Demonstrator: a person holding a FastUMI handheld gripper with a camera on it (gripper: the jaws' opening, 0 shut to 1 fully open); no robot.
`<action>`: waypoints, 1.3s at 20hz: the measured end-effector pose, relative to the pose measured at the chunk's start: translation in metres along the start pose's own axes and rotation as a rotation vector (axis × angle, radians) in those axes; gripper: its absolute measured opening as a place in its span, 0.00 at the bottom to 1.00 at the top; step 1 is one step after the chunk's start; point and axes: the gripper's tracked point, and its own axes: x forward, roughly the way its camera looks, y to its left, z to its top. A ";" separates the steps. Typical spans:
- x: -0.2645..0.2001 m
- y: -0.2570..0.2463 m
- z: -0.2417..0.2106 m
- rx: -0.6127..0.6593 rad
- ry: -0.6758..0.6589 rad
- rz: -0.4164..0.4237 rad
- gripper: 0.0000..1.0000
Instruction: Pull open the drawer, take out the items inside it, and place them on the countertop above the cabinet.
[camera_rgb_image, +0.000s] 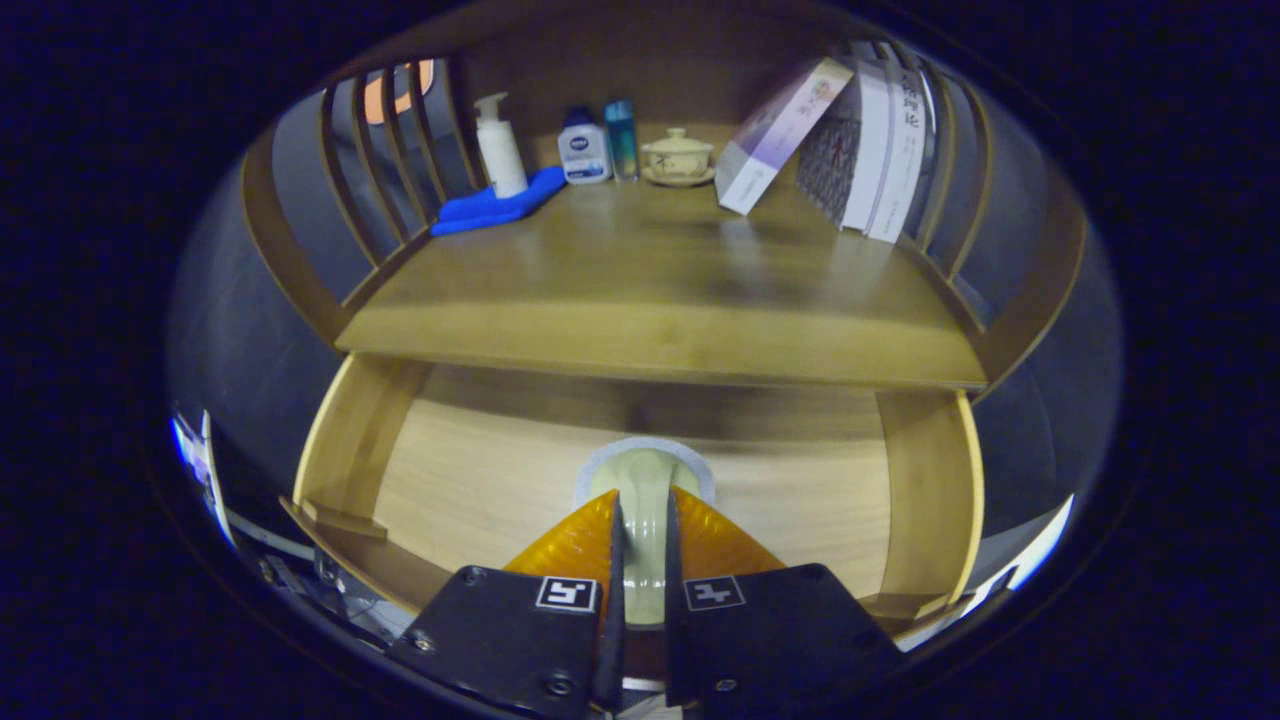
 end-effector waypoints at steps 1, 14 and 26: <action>-0.007 -0.002 0.006 0.002 -0.018 0.002 0.18; -0.055 0.007 0.109 -0.033 -0.162 -0.022 0.19; 0.005 0.002 0.181 0.017 -0.110 -0.080 0.19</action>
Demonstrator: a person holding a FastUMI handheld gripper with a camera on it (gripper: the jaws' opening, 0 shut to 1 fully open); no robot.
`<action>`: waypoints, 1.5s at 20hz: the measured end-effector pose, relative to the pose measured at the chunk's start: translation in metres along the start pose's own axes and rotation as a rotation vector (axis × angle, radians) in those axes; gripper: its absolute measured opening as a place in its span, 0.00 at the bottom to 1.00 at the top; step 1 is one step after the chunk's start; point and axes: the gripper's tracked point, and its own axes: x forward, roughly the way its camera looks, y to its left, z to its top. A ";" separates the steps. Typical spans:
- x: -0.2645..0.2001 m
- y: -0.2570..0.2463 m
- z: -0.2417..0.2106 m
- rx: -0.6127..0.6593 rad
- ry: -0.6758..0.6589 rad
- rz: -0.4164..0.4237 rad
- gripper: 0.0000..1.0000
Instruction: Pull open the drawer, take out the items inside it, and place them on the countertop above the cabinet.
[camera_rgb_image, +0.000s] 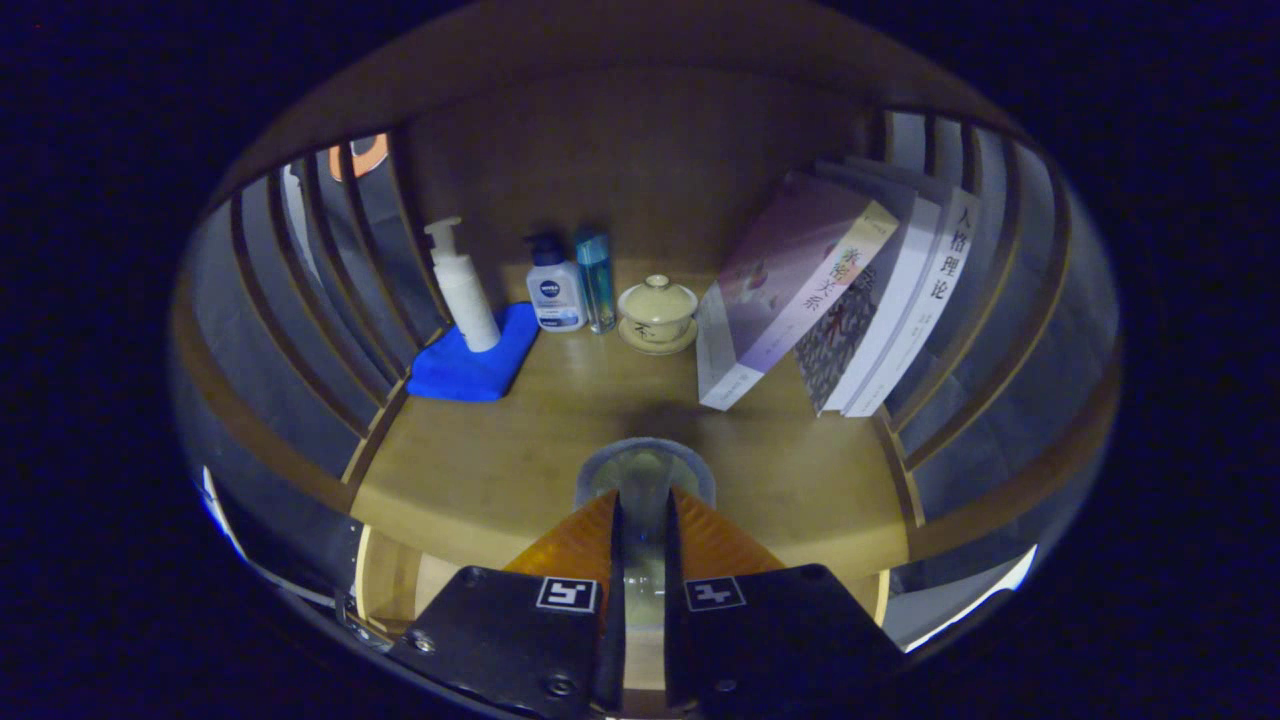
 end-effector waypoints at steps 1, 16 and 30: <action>0.006 0.000 0.003 -0.001 0.006 -0.003 0.18; 0.076 -0.002 0.019 0.012 0.098 -0.059 0.18; 0.044 0.016 0.022 -0.032 -0.039 0.027 0.45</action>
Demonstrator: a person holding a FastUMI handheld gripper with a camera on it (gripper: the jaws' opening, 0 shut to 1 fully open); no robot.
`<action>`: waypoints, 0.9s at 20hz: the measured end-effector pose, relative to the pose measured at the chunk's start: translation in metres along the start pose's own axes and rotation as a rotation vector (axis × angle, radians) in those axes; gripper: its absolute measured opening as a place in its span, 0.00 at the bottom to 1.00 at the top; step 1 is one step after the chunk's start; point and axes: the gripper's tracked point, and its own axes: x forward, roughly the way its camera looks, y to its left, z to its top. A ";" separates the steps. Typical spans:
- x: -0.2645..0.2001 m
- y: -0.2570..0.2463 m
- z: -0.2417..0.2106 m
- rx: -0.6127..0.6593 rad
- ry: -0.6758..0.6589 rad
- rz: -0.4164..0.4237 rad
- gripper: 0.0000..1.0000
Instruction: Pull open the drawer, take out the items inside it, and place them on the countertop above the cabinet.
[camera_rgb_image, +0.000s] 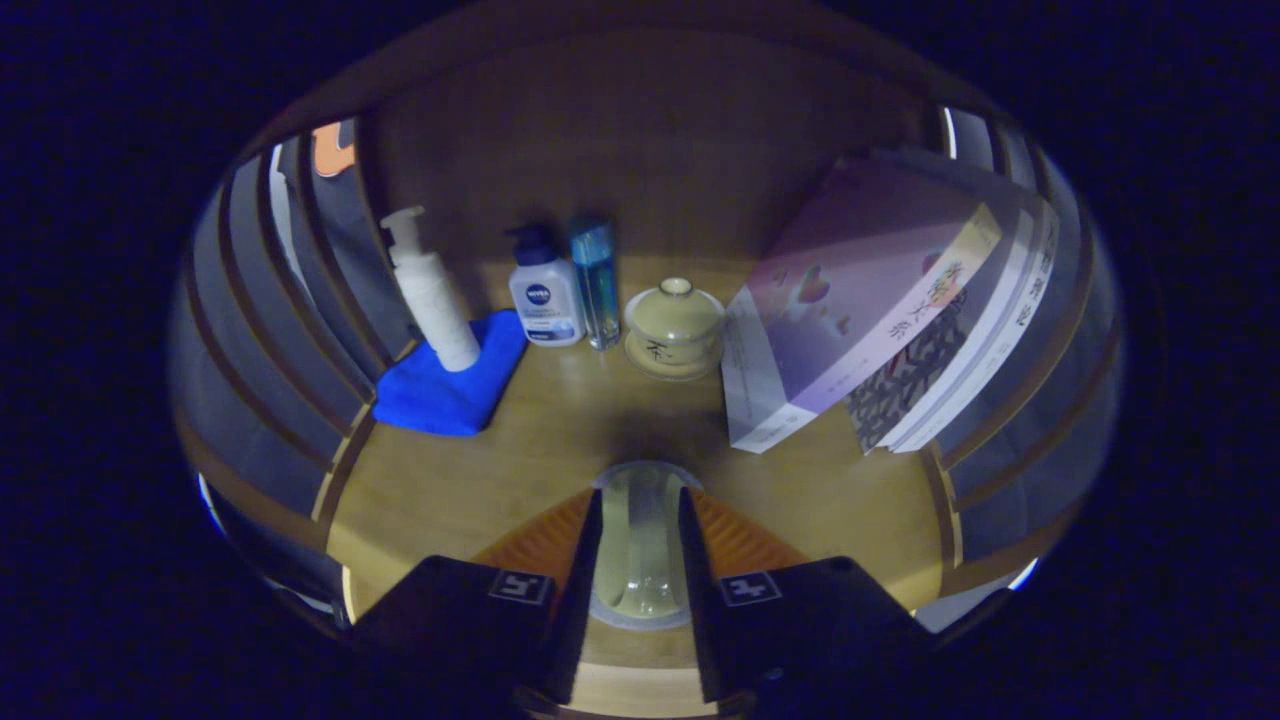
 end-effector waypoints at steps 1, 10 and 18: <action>-0.009 0.002 -0.003 -0.016 -0.010 0.011 0.48; -0.088 0.008 -0.058 -0.089 -0.091 0.087 0.77; -0.156 0.006 -0.098 -0.078 -0.221 0.134 0.79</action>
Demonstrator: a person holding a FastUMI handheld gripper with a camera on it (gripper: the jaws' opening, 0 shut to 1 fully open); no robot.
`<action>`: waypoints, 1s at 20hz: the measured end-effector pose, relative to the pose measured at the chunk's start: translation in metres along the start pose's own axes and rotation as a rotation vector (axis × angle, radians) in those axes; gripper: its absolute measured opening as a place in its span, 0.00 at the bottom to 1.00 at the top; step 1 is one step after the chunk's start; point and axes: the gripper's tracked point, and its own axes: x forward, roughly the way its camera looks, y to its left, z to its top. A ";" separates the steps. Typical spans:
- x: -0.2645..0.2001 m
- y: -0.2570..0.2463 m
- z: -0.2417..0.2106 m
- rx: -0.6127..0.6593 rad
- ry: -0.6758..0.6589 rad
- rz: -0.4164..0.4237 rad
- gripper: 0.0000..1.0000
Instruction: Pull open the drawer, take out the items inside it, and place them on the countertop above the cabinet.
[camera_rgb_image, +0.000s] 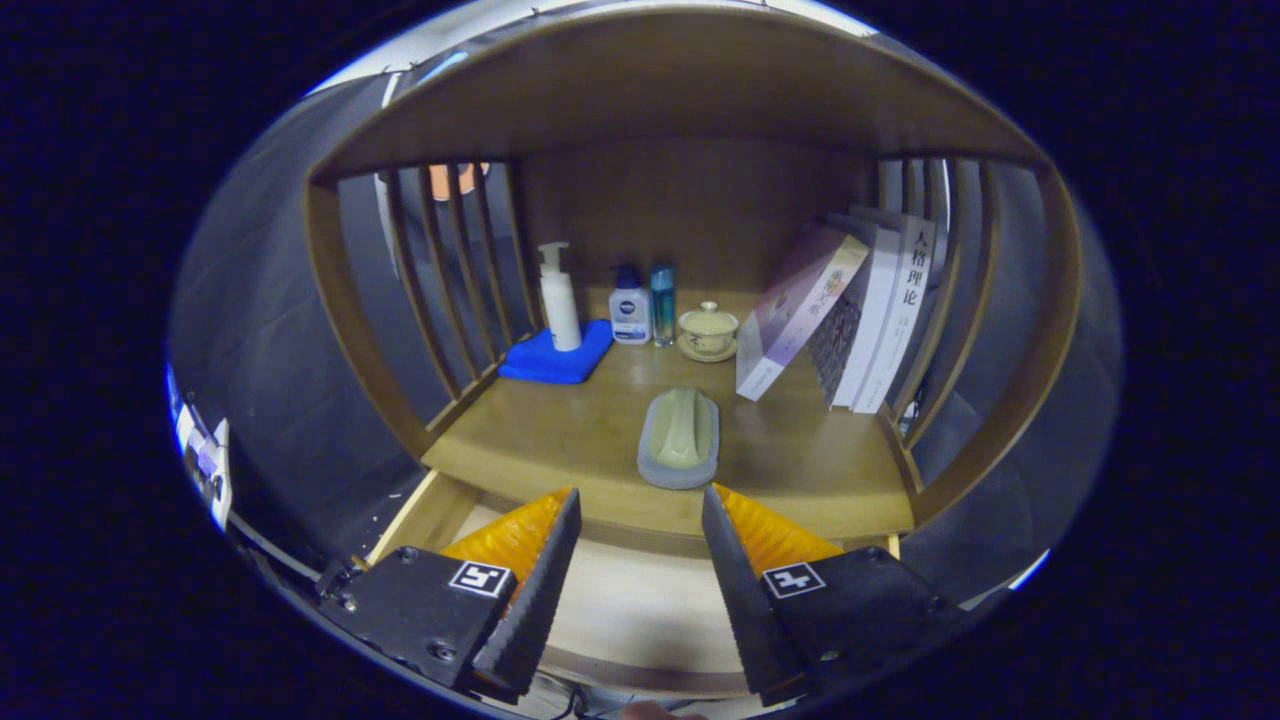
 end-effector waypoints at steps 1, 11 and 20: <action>-0.010 0.005 -0.003 -0.005 -0.026 0.009 0.80; -0.067 0.039 -0.078 -0.026 -0.295 0.028 1.00; -0.063 0.054 -0.183 -0.029 -0.394 -0.029 1.00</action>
